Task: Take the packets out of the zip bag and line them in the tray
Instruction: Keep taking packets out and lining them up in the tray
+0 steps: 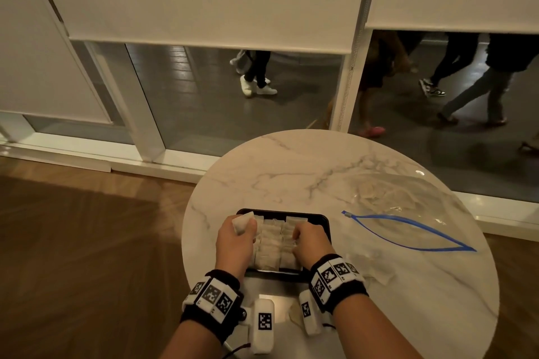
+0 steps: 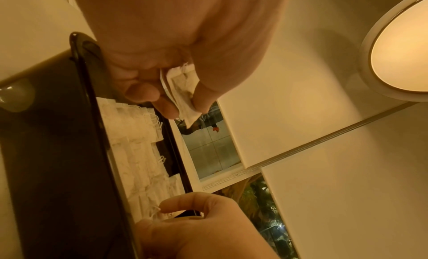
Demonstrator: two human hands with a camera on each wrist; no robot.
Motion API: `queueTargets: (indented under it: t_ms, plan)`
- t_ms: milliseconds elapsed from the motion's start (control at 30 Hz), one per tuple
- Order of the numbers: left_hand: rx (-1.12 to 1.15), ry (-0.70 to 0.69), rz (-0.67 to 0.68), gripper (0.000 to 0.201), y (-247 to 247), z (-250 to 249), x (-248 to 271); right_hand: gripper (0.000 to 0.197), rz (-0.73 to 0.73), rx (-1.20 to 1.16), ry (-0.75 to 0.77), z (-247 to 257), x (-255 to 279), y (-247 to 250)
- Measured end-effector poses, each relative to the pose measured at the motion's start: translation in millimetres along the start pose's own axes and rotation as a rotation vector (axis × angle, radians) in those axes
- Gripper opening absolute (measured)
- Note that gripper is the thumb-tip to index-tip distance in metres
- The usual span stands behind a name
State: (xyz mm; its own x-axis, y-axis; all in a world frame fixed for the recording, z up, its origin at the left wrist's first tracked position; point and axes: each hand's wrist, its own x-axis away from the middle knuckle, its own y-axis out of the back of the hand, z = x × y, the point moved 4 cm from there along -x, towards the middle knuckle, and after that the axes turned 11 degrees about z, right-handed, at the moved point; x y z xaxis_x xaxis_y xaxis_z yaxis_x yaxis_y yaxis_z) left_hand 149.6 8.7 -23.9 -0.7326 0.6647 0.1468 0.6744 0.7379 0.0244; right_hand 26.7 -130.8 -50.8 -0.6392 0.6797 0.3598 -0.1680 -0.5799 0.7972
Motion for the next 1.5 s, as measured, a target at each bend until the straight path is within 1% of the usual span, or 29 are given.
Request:
queueTargets:
  t_ms: [100, 167, 200, 300, 367, 433, 500, 567, 667, 767, 833, 900, 967, 1067, 1133, 1200, 1300, 1367, 1500]
  plan:
    - [0.019, 0.013, 0.046, 0.009, -5.9, -2.9, 3.9, 0.025, -0.036, -0.048, 0.026, -0.1, 5.4, 7.1]
    - [0.014, 0.040, 0.093, 0.012, -12.4, -7.2, 8.3, 0.026, -0.086, -0.102, 0.036, -1.7, 10.7, 14.8]
    - [0.006, 0.049, 0.117, 0.012, -15.1, -7.9, 9.5, 0.024, -0.117, -0.137, 0.041, -2.7, 13.6, 19.6]
    - [-0.023, 0.061, 0.169, 0.014, -23.1, -9.3, 11.9, 0.010, -0.208, -0.300, 0.070, -5.7, 22.9, 35.1]
    - [-0.043, 0.066, 0.185, 0.014, -27.7, -8.6, 12.7, 0.013, -0.185, -0.435, 0.121, -6.4, 28.8, 42.9]
    - [-0.033, 0.053, 0.204, 0.014, -32.9, -9.1, 14.1, 0.015, -0.098, -0.559, 0.194, -5.5, 31.8, 45.1]
    - [-0.044, 0.038, 0.223, 0.014, -37.8, -10.6, 15.8, 0.014, -0.003, -0.618, 0.231, -5.2, 32.1, 41.4]
    - [-0.066, 0.028, 0.248, 0.014, -42.3, -11.4, 17.2, 0.020, 0.041, -0.636, 0.240, -7.0, 31.9, 36.6]
    - [-0.103, 0.018, 0.277, 0.014, -45.6, -7.6, 16.2, 0.024, 0.058, -0.667, 0.263, -8.4, 33.8, 33.1]
    - [-0.109, 0.014, 0.282, 0.012, -46.1, -6.9, 18.1, 0.016, 0.056, -0.708, 0.282, -9.3, 37.2, 33.7]
    - [-0.118, 0.013, 0.280, 0.008, -46.4, -8.2, 19.1, 0.017, 0.042, -0.729, 0.287, -9.5, 37.8, 35.5]
    - [-0.155, 0.021, 0.263, 0.008, -46.3, -10.0, 20.0, 0.017, 0.023, -0.712, 0.266, -11.1, 36.3, 35.6]
    - [-0.191, 0.040, 0.240, 0.011, -44.7, -9.3, 18.2, 0.016, 0.007, -0.677, 0.235, -13.5, 34.4, 34.4]
    - [-0.248, 0.060, 0.247, 0.012, -42.9, -8.2, 16.4, 0.015, 0.009, -0.601, 0.215, -14.1, 32.7, 31.6]
    - [-0.329, 0.054, 0.244, 0.016, -40.1, -6.1, 14.3, 0.014, -0.010, -0.538, 0.196, -15.1, 32.1, 30.6]
    - [-0.466, 0.050, 0.237, 0.017, -35.3, -3.9, 12.8, 0.016, -0.036, -0.491, 0.185, -14.5, 33.2, 31.0]
    - [-0.638, 0.091, 0.286, 0.016, -32.3, 2.4, 11.8, 0.019, -0.051, -0.384, 0.200, -12.1, 36.1, 31.0]
    - [-0.658, 0.128, 0.338, 0.016, -33.5, 5.1, 12.2, 0.016, -0.021, -0.294, 0.200, -10.1, 35.5, 27.4]
    - [-0.722, 0.156, 0.408, 0.017, -36.7, 10.4, 11.5, 0.018, 0.016, -0.122, 0.176, -7.0, 31.6, 18.1]
